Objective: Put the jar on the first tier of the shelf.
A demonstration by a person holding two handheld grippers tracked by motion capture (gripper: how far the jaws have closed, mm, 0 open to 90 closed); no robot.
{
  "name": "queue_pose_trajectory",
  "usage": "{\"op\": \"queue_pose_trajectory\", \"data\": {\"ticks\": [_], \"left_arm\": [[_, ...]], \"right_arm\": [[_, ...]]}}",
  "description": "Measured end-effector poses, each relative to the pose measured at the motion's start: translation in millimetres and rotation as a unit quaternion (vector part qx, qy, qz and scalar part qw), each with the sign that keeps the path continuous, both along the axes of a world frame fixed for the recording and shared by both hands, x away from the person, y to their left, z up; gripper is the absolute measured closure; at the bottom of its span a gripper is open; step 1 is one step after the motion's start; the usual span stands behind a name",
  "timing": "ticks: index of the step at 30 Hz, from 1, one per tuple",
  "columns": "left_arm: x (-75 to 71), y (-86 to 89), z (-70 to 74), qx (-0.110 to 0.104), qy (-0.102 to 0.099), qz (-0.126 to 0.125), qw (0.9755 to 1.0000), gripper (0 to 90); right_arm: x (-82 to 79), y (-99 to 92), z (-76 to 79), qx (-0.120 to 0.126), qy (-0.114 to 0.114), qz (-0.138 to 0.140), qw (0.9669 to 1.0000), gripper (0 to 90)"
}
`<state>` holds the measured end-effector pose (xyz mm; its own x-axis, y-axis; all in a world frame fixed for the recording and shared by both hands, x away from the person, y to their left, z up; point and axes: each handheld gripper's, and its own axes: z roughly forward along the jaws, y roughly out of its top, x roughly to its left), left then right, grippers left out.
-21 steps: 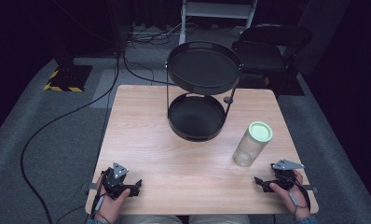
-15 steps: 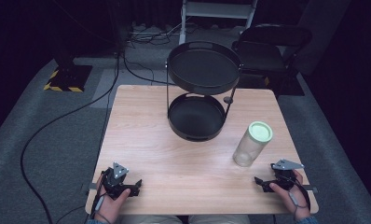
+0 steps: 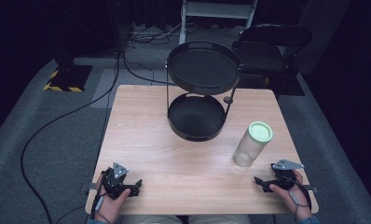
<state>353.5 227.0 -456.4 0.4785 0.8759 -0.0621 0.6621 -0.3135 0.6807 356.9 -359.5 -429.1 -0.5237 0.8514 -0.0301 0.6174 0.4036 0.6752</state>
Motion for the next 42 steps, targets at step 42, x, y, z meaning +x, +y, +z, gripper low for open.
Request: {"op": "queue_pose_trajectory", "data": {"ticks": [42], "left_arm": [[0.1,0.0,0.0,0.0,0.0,0.0,1.0,0.1]], "right_arm": [[7.5,13.5,34.5,0.013,-0.055,0.01,0.9984,2.9]]}}
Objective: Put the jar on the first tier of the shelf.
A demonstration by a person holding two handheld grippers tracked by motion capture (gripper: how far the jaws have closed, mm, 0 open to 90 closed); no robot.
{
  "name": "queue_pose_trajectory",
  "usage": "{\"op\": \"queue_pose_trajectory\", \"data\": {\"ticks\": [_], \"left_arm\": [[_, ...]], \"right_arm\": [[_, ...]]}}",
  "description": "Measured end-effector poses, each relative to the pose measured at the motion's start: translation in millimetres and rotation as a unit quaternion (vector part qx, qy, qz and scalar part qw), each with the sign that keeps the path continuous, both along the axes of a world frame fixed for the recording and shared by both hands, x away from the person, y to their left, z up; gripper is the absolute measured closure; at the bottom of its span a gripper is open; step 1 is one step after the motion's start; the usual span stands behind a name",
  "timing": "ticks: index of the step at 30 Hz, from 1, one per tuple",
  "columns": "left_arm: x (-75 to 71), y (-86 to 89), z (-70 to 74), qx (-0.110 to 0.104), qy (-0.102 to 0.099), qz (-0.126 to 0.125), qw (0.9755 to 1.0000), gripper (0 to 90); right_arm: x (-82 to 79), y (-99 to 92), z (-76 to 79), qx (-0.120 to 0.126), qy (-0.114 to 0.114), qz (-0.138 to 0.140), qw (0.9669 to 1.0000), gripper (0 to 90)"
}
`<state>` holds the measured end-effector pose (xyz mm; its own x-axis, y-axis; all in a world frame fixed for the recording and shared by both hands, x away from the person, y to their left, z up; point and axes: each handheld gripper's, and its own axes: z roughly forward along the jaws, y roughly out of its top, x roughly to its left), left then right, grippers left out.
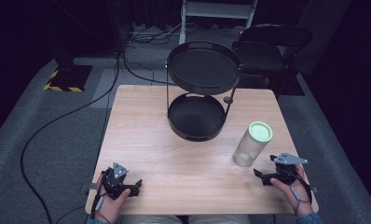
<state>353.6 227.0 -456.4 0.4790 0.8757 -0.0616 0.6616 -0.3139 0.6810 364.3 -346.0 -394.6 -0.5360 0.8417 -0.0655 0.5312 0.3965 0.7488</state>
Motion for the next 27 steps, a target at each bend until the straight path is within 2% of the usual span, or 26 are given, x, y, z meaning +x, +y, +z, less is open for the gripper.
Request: {"op": "queue_pose_trajectory", "data": {"ticks": [17,27], "left_arm": [[-0.1,0.0,0.0,0.0,0.0,0.0,1.0,0.1],[-0.1,0.0,0.0,0.0,0.0,0.0,1.0,0.1]], "right_arm": [[10.7,8.2,13.0,0.015,-0.037,-0.006,0.9992,2.9],[17.5,18.0,19.3,0.037,-0.058,-0.003,0.9976,2.8]]}}
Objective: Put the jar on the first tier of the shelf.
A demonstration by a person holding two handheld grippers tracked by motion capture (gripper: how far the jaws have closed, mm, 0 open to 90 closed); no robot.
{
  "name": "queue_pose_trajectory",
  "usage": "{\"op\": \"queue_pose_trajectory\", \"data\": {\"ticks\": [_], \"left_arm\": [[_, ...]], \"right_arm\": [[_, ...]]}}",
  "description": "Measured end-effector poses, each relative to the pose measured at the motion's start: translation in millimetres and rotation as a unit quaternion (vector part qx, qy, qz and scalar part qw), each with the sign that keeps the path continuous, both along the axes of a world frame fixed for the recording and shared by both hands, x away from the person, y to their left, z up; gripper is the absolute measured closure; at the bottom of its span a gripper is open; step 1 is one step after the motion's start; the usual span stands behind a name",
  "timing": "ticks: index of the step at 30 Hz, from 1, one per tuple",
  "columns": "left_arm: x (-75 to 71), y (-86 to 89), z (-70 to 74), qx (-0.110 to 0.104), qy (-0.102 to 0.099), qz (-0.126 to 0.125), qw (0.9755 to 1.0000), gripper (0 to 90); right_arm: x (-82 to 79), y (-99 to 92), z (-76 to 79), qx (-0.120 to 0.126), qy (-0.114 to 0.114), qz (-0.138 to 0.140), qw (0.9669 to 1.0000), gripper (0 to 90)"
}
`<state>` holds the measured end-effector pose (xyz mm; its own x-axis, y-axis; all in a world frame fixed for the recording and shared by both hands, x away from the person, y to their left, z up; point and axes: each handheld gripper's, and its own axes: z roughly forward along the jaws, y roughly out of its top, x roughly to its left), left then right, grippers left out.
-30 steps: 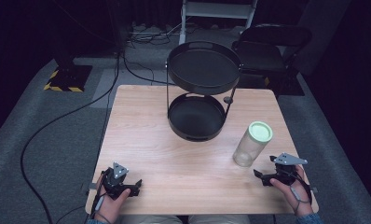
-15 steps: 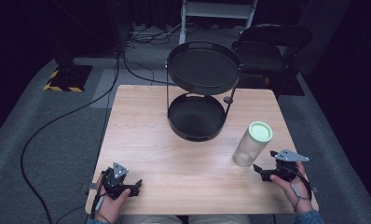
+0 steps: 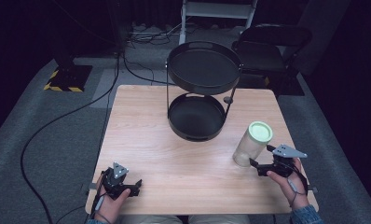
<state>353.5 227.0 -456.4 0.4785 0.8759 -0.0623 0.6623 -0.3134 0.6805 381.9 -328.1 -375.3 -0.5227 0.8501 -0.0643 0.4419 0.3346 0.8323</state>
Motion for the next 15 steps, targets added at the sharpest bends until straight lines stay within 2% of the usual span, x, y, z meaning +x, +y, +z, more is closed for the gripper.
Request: {"op": "queue_pose_trajectory", "data": {"ticks": [7,15], "left_arm": [[0.0,0.0,0.0,0.0,0.0,0.0,1.0,0.1],[0.0,0.0,0.0,0.0,0.0,0.0,1.0,0.1]], "right_arm": [[4.0,6.6,4.0,0.009,-0.014,0.003,0.9999,2.8],[9.4,11.9,1.6,0.02,-0.024,0.007,0.9995,2.8]]}}
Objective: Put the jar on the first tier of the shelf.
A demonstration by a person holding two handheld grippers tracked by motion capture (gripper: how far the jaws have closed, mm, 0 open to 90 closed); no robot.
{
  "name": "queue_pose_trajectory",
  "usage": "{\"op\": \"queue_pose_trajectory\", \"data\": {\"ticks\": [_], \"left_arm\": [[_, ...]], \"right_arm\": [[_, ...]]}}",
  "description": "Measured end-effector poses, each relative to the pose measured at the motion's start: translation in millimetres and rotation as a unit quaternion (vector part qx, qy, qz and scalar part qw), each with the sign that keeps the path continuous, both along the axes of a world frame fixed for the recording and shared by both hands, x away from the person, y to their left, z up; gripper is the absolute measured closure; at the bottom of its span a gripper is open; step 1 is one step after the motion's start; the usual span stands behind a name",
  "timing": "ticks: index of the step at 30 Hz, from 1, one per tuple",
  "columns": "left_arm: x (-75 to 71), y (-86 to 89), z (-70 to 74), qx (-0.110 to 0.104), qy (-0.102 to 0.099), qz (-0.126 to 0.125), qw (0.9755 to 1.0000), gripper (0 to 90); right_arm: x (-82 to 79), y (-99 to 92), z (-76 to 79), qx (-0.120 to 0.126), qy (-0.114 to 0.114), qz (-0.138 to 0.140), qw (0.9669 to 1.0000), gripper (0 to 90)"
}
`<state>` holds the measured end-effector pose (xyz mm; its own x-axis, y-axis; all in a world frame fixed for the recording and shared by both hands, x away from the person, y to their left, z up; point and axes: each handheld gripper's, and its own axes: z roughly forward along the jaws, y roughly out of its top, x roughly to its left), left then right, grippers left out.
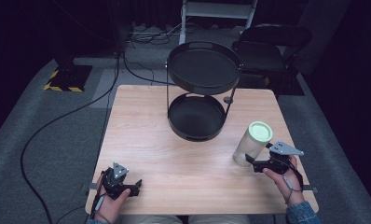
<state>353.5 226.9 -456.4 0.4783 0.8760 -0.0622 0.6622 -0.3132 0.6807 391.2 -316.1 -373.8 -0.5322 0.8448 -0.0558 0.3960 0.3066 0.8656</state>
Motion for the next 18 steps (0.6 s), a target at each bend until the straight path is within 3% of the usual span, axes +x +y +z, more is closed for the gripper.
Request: {"op": "queue_pose_trajectory", "data": {"ticks": [18], "left_arm": [[0.1,0.0,0.0,0.0,0.0,0.0,1.0,0.1]], "right_arm": [[13.9,10.9,-12.9,0.034,-0.02,0.008,0.9992,4.1]]}}
